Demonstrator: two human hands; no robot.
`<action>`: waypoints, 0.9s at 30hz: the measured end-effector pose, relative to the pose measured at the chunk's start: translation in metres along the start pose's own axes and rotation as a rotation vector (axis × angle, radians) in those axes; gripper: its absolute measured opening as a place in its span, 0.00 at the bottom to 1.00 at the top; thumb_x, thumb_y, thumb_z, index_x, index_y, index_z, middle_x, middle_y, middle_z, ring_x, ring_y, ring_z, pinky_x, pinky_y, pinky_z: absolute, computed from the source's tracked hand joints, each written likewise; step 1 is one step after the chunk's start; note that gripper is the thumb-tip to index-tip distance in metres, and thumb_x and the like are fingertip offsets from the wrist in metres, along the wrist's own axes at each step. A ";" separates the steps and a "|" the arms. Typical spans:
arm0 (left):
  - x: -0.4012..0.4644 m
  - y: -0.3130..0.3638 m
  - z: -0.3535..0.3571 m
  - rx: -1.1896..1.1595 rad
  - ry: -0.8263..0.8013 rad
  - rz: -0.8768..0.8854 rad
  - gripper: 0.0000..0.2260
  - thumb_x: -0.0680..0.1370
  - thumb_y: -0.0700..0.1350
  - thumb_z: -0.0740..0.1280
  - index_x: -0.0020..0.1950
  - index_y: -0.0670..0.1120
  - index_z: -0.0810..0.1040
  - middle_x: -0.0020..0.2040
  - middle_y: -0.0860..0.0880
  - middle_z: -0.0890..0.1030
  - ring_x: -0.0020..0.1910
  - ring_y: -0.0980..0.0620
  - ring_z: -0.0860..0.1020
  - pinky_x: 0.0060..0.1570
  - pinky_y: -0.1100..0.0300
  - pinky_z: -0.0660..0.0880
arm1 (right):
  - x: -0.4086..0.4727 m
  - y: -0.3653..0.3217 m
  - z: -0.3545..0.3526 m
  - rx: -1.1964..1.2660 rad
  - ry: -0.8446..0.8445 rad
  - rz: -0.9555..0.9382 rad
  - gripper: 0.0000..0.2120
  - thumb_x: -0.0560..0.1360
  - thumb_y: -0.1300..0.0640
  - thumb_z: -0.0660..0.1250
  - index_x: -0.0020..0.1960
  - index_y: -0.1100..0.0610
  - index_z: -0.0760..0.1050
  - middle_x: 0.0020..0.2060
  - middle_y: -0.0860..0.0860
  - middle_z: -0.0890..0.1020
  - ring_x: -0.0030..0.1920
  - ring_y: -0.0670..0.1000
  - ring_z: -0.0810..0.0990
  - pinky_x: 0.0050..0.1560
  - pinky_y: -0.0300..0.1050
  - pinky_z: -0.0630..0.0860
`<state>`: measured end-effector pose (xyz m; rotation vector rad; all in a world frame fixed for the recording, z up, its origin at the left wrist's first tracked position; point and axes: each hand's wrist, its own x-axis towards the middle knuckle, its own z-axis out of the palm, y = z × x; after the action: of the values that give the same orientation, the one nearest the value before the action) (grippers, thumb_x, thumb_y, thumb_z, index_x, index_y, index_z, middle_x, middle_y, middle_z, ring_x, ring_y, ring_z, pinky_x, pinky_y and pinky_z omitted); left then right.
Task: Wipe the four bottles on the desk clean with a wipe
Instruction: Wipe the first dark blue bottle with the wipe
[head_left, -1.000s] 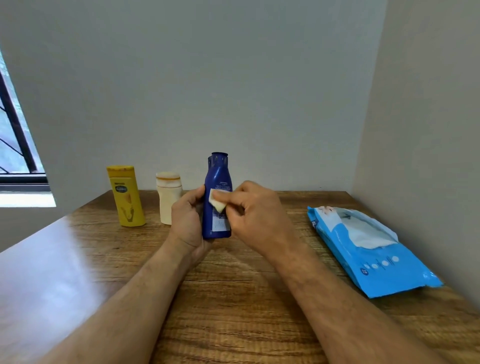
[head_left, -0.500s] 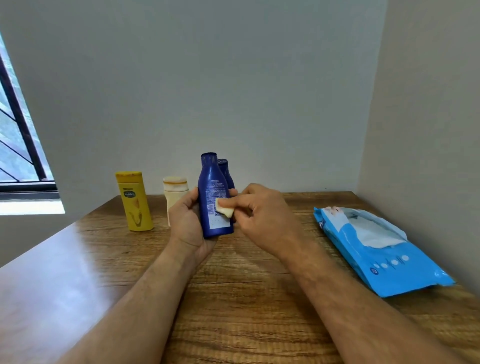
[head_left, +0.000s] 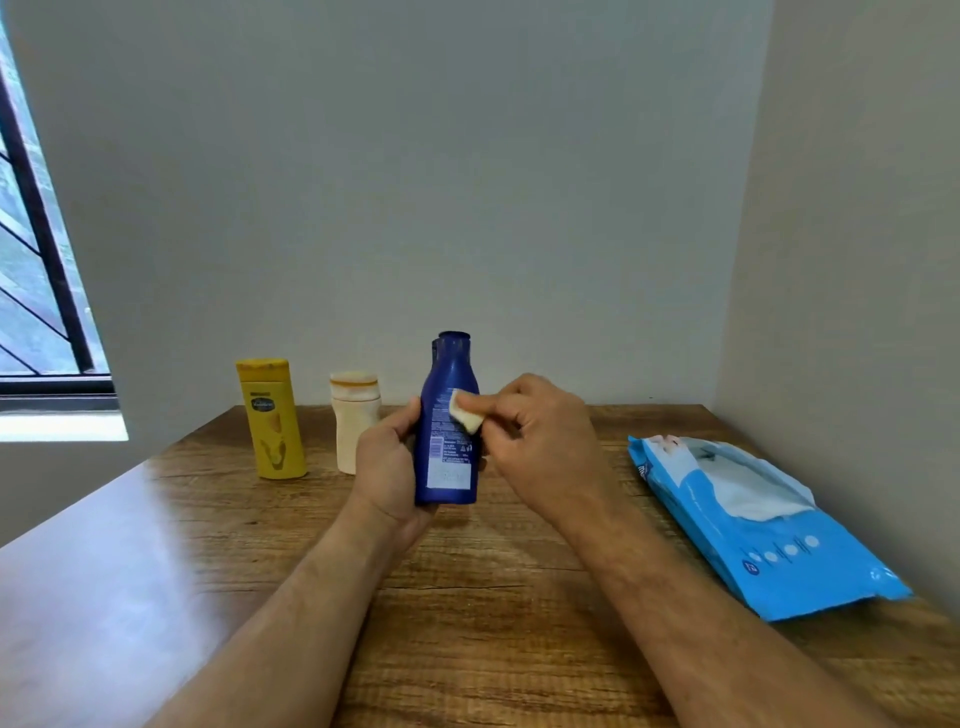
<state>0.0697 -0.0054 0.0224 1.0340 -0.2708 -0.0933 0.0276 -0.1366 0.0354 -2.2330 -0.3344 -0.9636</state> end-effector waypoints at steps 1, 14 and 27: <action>-0.002 -0.001 0.001 0.017 -0.016 0.002 0.17 0.85 0.48 0.54 0.50 0.43 0.80 0.35 0.45 0.84 0.31 0.49 0.82 0.35 0.55 0.80 | 0.001 0.001 -0.001 0.051 0.045 0.024 0.12 0.79 0.58 0.68 0.61 0.50 0.82 0.44 0.46 0.76 0.41 0.43 0.78 0.41 0.30 0.77; 0.009 -0.001 -0.008 -0.021 0.013 0.055 0.13 0.85 0.47 0.58 0.65 0.44 0.75 0.50 0.43 0.83 0.41 0.48 0.83 0.42 0.53 0.81 | -0.004 -0.005 0.002 -0.087 -0.144 -0.083 0.13 0.76 0.58 0.69 0.59 0.48 0.83 0.42 0.42 0.76 0.37 0.39 0.73 0.39 0.25 0.69; 0.007 -0.003 -0.007 -0.071 -0.011 -0.013 0.14 0.86 0.45 0.56 0.68 0.48 0.75 0.56 0.42 0.84 0.49 0.45 0.82 0.53 0.48 0.79 | -0.007 -0.007 0.004 0.065 -0.221 -0.067 0.12 0.73 0.59 0.72 0.55 0.49 0.85 0.46 0.44 0.82 0.41 0.41 0.79 0.43 0.29 0.75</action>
<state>0.0789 -0.0025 0.0177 0.9648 -0.2688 -0.1190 0.0215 -0.1284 0.0323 -2.2851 -0.5350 -0.7294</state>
